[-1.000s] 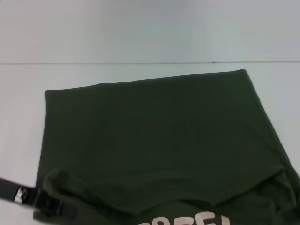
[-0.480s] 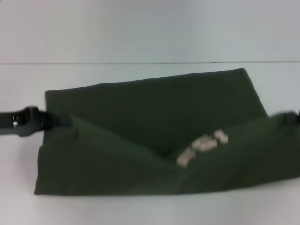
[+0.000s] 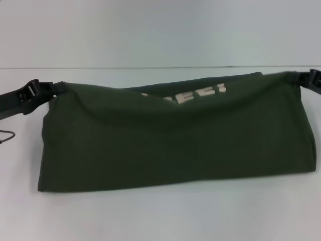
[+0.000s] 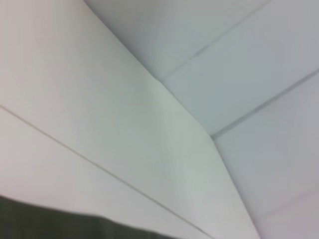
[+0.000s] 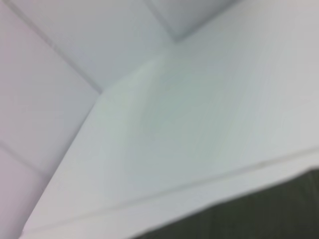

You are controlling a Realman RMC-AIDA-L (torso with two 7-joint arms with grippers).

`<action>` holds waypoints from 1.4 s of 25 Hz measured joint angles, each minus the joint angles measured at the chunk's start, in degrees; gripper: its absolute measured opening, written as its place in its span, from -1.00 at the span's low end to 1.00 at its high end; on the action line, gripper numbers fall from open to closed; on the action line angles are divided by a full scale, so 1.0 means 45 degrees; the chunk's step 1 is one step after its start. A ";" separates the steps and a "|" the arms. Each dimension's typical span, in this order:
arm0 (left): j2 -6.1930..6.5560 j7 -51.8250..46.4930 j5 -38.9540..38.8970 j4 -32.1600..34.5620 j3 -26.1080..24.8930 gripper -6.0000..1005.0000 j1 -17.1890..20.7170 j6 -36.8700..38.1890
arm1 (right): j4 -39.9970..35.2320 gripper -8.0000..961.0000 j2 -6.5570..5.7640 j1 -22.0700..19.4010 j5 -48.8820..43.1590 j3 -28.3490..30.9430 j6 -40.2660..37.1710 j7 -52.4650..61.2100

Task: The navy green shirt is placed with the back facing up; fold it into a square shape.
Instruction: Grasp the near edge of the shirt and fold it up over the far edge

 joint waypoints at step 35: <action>-0.1526 0.4053 -0.2498 -0.1297 0.0185 -0.96 -0.0870 -0.6519 | 0.3072 -0.85 0.1480 0.1831 0.4604 -0.1678 0.8407 -0.7827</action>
